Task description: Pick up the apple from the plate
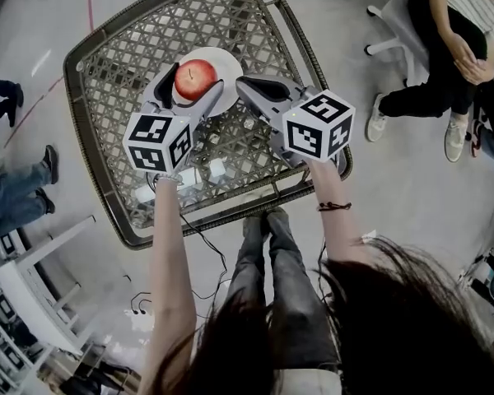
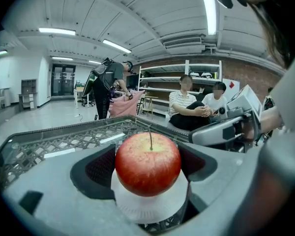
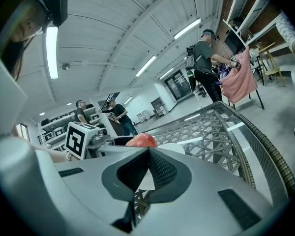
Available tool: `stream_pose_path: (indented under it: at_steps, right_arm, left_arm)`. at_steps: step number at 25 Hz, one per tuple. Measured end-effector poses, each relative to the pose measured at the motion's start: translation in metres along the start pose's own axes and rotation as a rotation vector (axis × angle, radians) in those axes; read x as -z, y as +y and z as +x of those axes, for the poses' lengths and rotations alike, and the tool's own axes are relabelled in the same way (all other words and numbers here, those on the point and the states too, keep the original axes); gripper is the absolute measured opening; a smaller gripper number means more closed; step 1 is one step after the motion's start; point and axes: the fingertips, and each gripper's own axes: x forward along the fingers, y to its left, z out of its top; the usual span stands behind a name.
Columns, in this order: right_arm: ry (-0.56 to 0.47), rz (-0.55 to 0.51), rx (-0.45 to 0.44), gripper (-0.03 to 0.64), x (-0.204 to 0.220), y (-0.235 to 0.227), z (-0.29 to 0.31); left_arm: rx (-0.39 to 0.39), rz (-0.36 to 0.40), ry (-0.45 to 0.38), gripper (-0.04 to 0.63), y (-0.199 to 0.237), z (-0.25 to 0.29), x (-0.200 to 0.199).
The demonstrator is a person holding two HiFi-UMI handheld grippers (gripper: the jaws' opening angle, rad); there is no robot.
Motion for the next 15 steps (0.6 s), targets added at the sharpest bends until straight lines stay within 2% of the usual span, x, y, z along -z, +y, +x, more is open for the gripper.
stream_pose_path:
  at_steps: [15]
  right_arm:
    - [0.004,-0.014,-0.009,0.009,-0.029,0.033,-0.013]
  left_arm:
    - [-0.018,-0.104,-0.037,0.403,-0.017,-0.047,-0.026]
